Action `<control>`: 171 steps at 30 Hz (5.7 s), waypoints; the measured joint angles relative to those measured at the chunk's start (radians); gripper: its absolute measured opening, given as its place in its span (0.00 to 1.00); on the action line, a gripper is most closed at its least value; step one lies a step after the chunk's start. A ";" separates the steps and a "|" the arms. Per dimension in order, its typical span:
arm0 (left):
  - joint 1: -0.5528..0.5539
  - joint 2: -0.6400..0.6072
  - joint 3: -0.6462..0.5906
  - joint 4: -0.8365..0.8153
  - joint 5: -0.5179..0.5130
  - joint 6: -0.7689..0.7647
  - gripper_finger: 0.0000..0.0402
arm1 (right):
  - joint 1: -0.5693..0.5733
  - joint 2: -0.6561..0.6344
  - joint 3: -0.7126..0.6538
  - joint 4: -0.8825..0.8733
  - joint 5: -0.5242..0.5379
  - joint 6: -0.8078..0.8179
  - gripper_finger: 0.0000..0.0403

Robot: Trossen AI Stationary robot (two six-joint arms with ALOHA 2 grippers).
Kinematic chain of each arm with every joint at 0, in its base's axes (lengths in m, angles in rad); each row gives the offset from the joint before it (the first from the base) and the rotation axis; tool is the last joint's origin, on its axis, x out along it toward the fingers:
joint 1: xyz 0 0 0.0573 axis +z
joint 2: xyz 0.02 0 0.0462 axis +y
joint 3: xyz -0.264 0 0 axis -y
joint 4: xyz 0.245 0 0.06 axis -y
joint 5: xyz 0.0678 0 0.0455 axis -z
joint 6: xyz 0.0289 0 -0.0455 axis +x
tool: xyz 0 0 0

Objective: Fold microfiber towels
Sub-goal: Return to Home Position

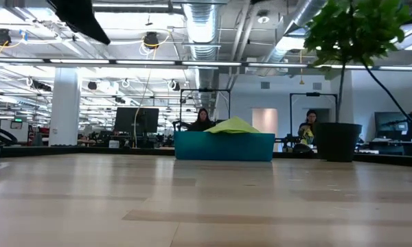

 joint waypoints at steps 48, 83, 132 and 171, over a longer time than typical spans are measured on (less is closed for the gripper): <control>0.000 -0.335 -0.232 0.167 0.065 0.044 0.00 | -0.140 0.186 -0.014 -0.142 -0.214 -0.074 0.01; 0.000 -0.570 -0.419 0.458 0.174 0.109 0.00 | 0.138 -0.496 -0.855 0.535 -0.192 0.218 0.02; 0.000 -0.756 -0.838 0.728 0.253 0.150 0.00 | 0.073 -0.946 -1.496 0.911 -0.163 0.282 0.02; 0.000 -0.756 -0.839 0.723 0.247 0.148 0.00 | 0.073 -0.946 -1.497 0.834 -0.164 0.388 0.12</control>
